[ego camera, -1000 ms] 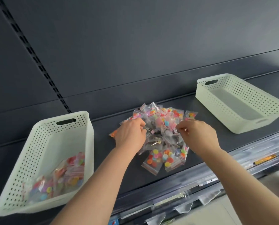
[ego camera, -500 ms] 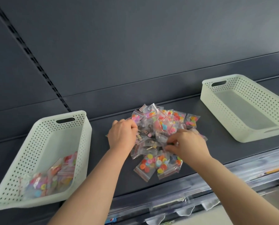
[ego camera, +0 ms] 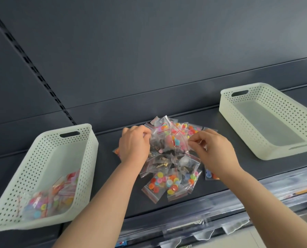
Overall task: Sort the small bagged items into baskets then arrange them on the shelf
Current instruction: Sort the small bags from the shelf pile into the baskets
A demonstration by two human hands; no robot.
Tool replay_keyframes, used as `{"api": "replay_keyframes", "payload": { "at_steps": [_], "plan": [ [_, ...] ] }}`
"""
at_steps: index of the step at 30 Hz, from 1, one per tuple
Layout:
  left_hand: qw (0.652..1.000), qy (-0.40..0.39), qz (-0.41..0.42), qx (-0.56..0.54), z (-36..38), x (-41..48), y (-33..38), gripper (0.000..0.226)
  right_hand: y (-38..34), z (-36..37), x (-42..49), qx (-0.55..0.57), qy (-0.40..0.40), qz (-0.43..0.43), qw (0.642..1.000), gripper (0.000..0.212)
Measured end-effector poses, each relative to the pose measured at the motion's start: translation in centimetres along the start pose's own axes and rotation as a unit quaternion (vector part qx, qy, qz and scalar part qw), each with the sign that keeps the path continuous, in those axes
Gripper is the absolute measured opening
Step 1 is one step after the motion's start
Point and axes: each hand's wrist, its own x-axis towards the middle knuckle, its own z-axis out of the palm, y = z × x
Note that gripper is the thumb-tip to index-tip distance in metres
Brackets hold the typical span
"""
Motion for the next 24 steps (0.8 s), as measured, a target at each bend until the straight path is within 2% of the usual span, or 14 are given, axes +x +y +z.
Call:
{"api": "replay_keyframes", "payload": {
  "at_steps": [3,6,9,14,20,24],
  "plan": [
    [0.994,-0.012,0.009,-0.108,-0.7,0.1,2.1,0.015,0.5,-0.5,0.2,-0.011,0.004,-0.015,1.0,0.005],
    [0.985,-0.078,0.042,-0.149,-0.4,0.1,5.4,0.016,1.9,-3.5,1.1,-0.045,0.087,-0.015,0.995,0.004],
    [0.976,-0.103,0.071,-0.18,0.8,0.0,9.5,0.02,5.4,-8.0,2.1,-0.11,0.158,0.037,0.981,0.008],
    [0.96,-0.141,0.124,-0.206,3.4,0.1,17.4,0.017,11.8,-12.2,2.0,-0.185,0.073,0.13,0.971,0.016],
    [0.953,-0.154,0.17,-0.198,6.5,0.6,24.9,0.015,15.4,-13.7,0.9,-0.184,0.111,0.167,0.962,0.026],
    [0.951,-0.174,0.167,-0.196,7.6,0.3,25.7,0.017,15.8,-13.6,1.0,-0.178,0.103,0.149,0.967,0.027]
  ]
}}
